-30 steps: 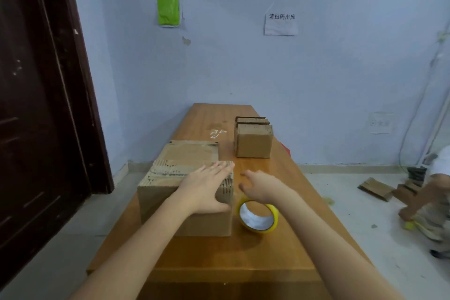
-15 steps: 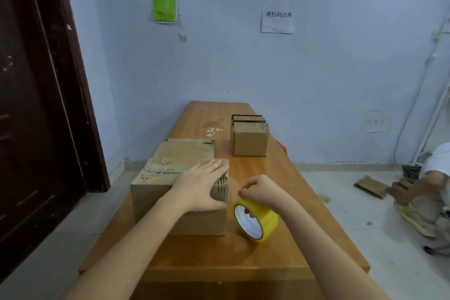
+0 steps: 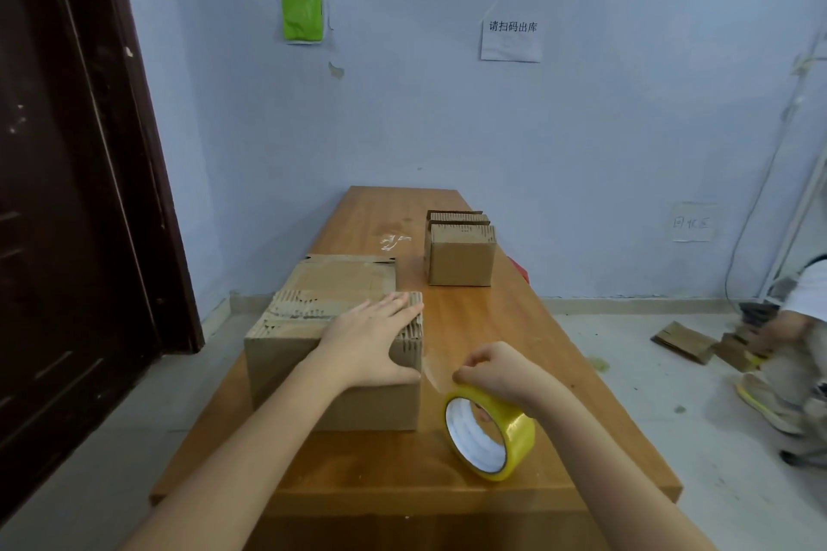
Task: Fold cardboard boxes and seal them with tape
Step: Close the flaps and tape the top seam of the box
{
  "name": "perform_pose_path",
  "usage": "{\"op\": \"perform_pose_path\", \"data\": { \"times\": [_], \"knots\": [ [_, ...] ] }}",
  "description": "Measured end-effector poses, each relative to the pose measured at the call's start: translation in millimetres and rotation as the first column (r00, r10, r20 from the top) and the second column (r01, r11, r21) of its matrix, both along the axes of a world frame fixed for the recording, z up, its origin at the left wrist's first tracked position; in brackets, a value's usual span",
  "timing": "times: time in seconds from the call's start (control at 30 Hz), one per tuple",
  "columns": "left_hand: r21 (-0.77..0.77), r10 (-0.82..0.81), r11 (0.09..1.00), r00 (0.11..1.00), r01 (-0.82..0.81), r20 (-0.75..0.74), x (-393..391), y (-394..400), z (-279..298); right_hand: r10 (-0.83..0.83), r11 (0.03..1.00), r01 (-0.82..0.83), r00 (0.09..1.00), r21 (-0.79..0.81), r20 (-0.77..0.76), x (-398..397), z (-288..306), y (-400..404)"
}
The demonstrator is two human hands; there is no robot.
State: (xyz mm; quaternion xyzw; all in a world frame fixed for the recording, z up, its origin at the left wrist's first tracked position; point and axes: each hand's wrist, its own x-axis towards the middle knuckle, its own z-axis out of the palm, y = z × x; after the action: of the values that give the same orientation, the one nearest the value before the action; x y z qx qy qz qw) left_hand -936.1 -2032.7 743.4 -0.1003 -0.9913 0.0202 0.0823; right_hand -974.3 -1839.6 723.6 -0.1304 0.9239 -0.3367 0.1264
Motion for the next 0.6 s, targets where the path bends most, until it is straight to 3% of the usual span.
{"op": "perform_pose_path", "data": {
  "times": [0.2,0.33,0.43,0.6],
  "knots": [
    [0.006,0.003,1.000,1.000,-0.003,0.007,4.7,3.7,5.2,-0.091,0.996,0.087,0.984,-0.032,-0.156,0.1,0.9,16.8],
    [-0.044,-0.001,0.999,1.000,0.002,0.015,5.0,11.6,8.8,-0.167,0.960,0.245,0.892,0.138,-0.421,2.7,-2.4,8.8],
    [-0.091,-0.006,0.996,1.000,0.005,-0.011,8.8,18.0,13.3,-0.114,0.916,0.311,0.806,0.253,-0.581,6.7,-9.2,-7.3],
    [-0.211,0.002,0.977,0.999,-0.013,-0.050,5.3,33.2,20.8,0.089,0.863,0.271,0.749,0.426,-0.656,4.6,-24.5,-32.2]
  ]
}}
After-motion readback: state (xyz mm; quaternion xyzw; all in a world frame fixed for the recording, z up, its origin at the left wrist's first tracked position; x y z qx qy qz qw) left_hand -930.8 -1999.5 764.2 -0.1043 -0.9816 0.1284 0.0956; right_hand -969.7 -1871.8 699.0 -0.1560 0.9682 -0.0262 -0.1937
